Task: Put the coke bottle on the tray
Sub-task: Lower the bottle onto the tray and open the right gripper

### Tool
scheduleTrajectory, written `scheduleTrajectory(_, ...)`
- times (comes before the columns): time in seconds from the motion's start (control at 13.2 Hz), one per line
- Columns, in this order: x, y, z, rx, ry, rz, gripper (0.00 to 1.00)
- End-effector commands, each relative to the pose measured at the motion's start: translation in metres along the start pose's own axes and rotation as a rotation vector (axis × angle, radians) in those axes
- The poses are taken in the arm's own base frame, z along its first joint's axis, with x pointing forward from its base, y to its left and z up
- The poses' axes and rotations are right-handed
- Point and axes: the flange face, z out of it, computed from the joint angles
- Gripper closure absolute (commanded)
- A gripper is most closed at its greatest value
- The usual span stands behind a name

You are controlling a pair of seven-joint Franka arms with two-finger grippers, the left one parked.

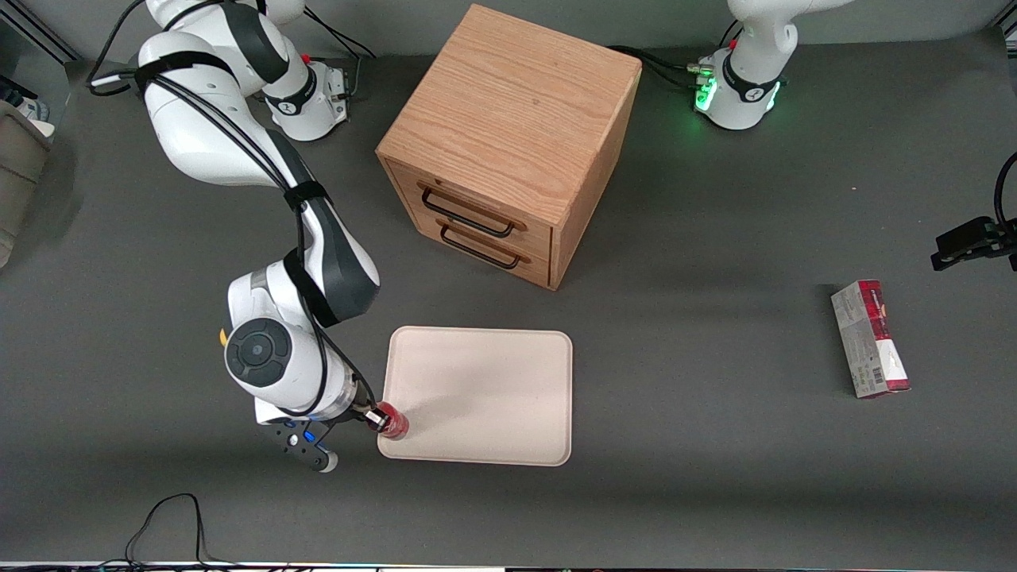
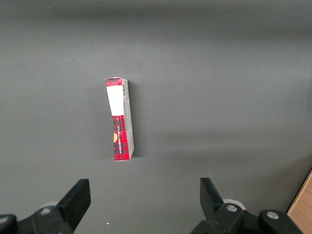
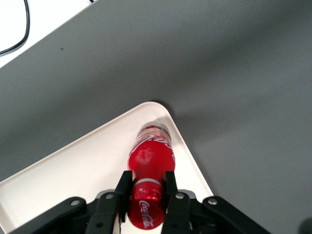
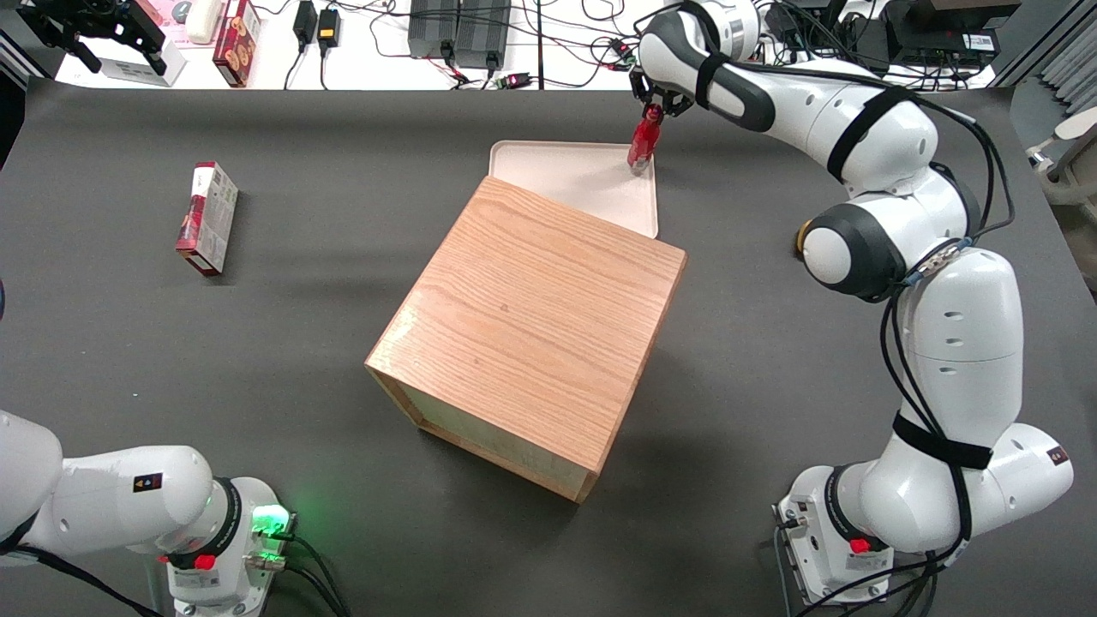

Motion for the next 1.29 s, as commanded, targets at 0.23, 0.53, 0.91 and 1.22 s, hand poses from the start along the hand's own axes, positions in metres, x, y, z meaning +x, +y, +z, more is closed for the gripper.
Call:
scheduleTrajectory(0.23, -0.005, -0.009, 0.006, -0.005, 0.02, 0.031, 1.0)
scheduleTrajectory(0.53, -0.005, -0.009, 0.011, -0.01, 0.018, 0.029, 0.0)
scheduleTrajectory(0.91, -0.005, -0.009, 0.01, -0.009, 0.019, 0.029, 0.0)
scheduleTrajectory(1.22, -0.005, -0.008, 0.006, -0.015, 0.016, 0.029, 0.0)
